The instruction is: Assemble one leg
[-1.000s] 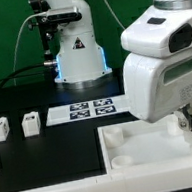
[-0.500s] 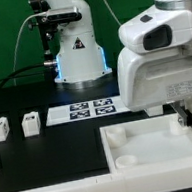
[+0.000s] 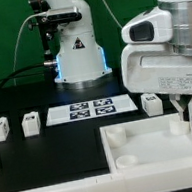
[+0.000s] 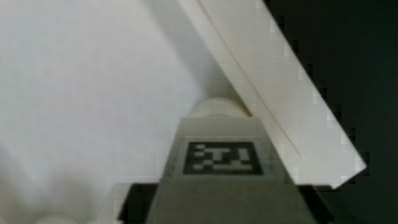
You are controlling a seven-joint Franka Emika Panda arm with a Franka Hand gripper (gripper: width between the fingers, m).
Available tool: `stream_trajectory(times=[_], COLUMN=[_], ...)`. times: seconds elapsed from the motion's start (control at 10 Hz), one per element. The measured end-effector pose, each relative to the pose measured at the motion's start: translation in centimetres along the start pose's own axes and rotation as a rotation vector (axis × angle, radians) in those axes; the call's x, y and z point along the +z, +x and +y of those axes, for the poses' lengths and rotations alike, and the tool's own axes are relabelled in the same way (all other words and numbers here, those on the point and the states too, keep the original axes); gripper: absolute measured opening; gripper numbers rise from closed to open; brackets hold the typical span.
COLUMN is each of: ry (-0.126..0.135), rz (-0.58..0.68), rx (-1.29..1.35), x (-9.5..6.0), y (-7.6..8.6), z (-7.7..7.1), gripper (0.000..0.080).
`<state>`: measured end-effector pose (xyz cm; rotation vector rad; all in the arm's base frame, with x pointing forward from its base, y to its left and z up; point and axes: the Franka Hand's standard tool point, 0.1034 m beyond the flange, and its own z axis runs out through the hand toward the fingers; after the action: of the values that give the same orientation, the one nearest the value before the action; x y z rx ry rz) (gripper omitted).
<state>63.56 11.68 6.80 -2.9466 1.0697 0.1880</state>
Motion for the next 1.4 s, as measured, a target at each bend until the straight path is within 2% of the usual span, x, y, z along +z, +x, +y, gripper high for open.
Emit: stream_trajectory(times=[0.3,0.5,0.6,0.7,0.8,0.9,1.1,1.4], ry=[0.004,0.005,0.005,0.005,0.005,0.005,0.005,0.004], rz=[-0.007,-0.006,-0.006,-0.006,-0.006,-0.006,-0.005,-0.003], rx=[0.350,0.347,0.345,0.343,0.305,0.265,0.157,-0.226], x=[-0.01,-0.03,-0.03,-0.03,-0.03,-0.02,-0.02,0.00], y=[-0.15,-0.18,-0.19,-0.19,-0.20,-0.21,-0.21,-0.26], z=[-0.16,-0.21,-0.23,-0.23,-0.23,-0.24,-0.24,-0.27], gripper=[0.0293,0.0293,0.0399,0.0589,0.0589,0.0640,0.0648,0.0649])
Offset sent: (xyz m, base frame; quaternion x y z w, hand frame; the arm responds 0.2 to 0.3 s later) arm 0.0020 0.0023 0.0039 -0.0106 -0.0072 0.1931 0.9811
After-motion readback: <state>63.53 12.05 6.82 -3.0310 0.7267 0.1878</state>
